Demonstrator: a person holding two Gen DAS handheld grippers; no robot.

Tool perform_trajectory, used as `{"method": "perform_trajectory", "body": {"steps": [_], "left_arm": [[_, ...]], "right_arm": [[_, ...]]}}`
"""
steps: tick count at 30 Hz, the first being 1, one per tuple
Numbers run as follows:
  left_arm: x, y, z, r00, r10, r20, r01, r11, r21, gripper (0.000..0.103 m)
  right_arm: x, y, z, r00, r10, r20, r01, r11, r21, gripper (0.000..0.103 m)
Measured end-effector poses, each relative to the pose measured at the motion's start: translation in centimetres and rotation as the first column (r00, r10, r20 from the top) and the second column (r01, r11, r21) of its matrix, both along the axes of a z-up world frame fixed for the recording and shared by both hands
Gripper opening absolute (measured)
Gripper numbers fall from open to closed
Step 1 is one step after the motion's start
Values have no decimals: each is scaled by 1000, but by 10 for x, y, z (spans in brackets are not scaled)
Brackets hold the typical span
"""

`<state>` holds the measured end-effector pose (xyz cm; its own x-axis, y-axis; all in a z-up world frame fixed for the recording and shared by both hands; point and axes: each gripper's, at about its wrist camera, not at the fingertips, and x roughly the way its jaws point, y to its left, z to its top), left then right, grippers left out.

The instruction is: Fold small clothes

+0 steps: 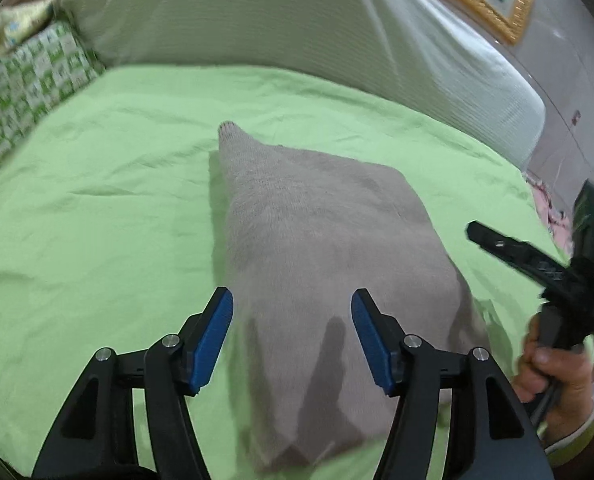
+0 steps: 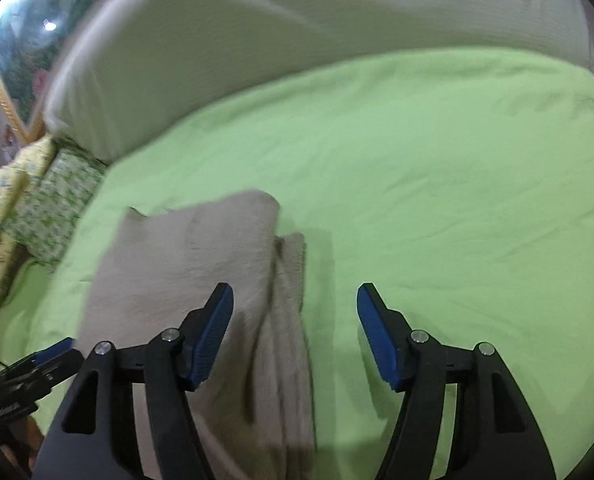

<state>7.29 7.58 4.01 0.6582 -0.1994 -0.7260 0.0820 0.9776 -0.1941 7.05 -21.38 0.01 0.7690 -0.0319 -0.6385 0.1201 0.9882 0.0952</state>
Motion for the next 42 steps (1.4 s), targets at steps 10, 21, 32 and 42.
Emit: {"method": "perform_trajectory", "body": {"steps": [10, 21, 32, 42], "left_arm": [[-40, 11, -58, 990, 4, -140, -2, 1000, 11, 64], [-54, 22, -64, 988, 8, -156, -17, 998, -55, 65], [-89, 8, -31, 995, 34, -90, -35, 999, -17, 80], [-104, 8, -24, 996, 40, -81, -40, 999, 1, 80]], "right_arm": [[-57, 55, -53, 975, 4, -223, -98, 905, -414, 62], [-81, 29, -47, 981, -40, -191, -25, 945, -325, 64], [-116, 42, -27, 992, -40, -123, 9, 969, -245, 66], [-133, 61, -22, 995, 1, -104, -22, 978, -209, 67]]}}
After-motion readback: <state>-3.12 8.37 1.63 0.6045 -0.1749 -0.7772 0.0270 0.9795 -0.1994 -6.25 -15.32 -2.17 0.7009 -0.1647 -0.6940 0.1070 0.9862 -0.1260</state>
